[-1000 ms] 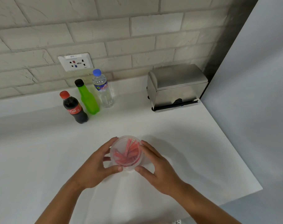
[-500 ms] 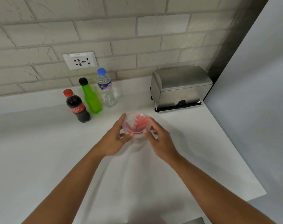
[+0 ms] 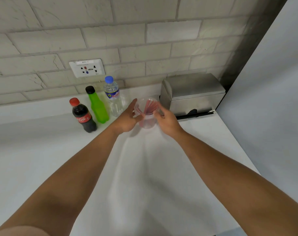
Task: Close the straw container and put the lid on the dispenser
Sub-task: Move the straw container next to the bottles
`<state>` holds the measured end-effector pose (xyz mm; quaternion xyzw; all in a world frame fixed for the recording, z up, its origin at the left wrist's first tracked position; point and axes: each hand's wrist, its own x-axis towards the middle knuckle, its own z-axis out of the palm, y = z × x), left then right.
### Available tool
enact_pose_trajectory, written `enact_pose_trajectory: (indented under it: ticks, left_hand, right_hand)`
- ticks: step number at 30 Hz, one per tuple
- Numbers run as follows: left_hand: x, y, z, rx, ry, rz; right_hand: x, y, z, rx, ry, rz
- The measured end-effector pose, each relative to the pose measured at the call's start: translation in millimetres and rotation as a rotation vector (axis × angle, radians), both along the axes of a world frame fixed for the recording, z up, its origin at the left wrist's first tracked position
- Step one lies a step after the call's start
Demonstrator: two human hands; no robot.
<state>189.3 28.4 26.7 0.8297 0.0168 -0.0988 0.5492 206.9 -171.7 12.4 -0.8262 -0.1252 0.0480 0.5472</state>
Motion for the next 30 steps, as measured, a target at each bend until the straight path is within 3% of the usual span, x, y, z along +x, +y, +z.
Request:
enact_pose_trajectory:
  ticks: [10,23,30]
  left_hand:
    - [19,-7,8,0.06,0.034,0.017]
    - [25,-3,8,0.093,0.05,0.022]
    - [27,-7,8,-0.015,0.047,0.096]
  right_hand:
    - [17,11,15,-0.141,0.0,0.025]
    - [17,11,23,-0.158,0.064,0.028]
    - [14,6,31,-0.184,0.042,0.042]
